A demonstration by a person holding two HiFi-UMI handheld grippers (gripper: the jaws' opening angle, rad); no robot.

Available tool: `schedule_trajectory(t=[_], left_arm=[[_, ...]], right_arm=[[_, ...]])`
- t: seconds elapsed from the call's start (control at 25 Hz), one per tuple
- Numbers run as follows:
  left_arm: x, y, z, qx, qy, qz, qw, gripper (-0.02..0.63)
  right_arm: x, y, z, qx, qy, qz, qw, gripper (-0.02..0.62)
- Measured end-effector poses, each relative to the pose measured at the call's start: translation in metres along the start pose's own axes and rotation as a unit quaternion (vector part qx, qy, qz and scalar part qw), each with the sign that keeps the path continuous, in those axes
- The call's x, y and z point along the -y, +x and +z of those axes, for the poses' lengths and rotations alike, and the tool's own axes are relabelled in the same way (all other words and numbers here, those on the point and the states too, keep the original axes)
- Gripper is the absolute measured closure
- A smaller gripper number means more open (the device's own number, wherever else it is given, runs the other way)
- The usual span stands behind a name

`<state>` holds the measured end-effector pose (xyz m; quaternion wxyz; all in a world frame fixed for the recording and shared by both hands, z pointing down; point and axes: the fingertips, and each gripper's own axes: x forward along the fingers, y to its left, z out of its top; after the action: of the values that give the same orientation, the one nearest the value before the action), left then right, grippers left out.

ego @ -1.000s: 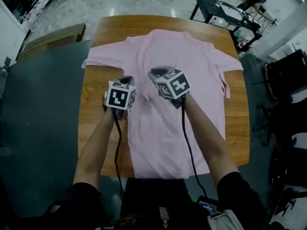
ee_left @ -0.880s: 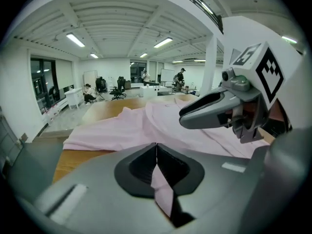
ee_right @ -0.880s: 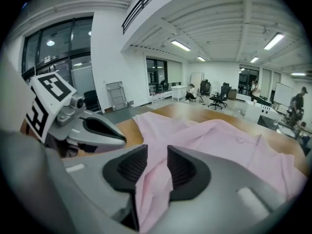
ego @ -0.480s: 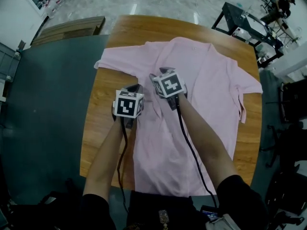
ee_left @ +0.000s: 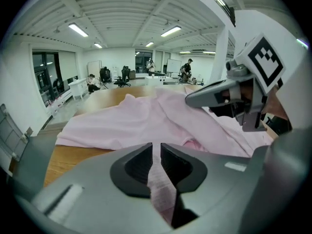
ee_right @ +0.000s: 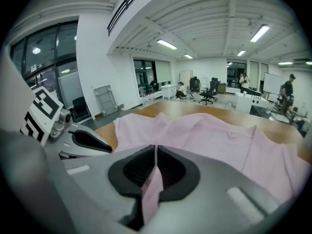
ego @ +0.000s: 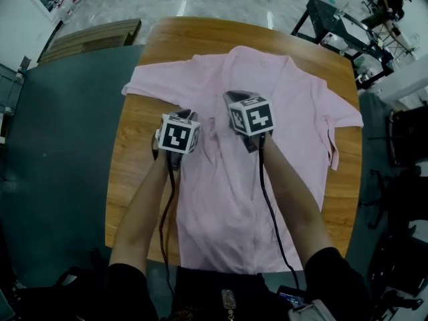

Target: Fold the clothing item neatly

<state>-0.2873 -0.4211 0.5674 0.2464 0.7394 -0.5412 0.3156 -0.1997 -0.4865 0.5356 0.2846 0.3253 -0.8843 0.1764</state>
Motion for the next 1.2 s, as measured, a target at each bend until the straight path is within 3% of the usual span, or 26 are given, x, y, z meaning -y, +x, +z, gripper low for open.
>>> schedule_trajectory(t=[0.12, 0.28, 0.56, 0.72, 0.92, 1.2], left_arm=[[0.002, 0.013, 0.002, -0.016, 0.028, 0.006, 0.9995, 0.545], [0.001, 0.022, 0.003, -0.033, 0.034, 0.019, 0.9987, 0.544], [-0.002, 0.036, -0.006, -0.050, 0.037, 0.033, 0.9975, 0.545], [-0.001, 0.039, -0.010, -0.051, 0.030, 0.026, 0.9979, 0.545], [-0.009, 0.018, -0.013, -0.048, 0.008, 0.030, 0.9984, 0.545], [0.010, -0.025, -0.020, -0.030, 0.024, 0.001, 0.9993, 0.545]], right_arm=[[0.034, -0.023, -0.002, 0.020, 0.036, -0.014, 0.999, 0.575], [0.080, -0.042, -0.021, 0.013, 0.055, -0.037, 0.998, 0.575], [0.126, -0.037, -0.058, -0.033, 0.044, -0.054, 0.997, 0.575], [0.133, -0.023, -0.072, -0.061, 0.030, -0.056, 0.996, 0.569], [0.134, -0.038, -0.063, -0.043, 0.033, -0.070, 0.996, 0.517], [0.085, -0.095, -0.078, -0.044, 0.034, -0.047, 0.997, 0.517]])
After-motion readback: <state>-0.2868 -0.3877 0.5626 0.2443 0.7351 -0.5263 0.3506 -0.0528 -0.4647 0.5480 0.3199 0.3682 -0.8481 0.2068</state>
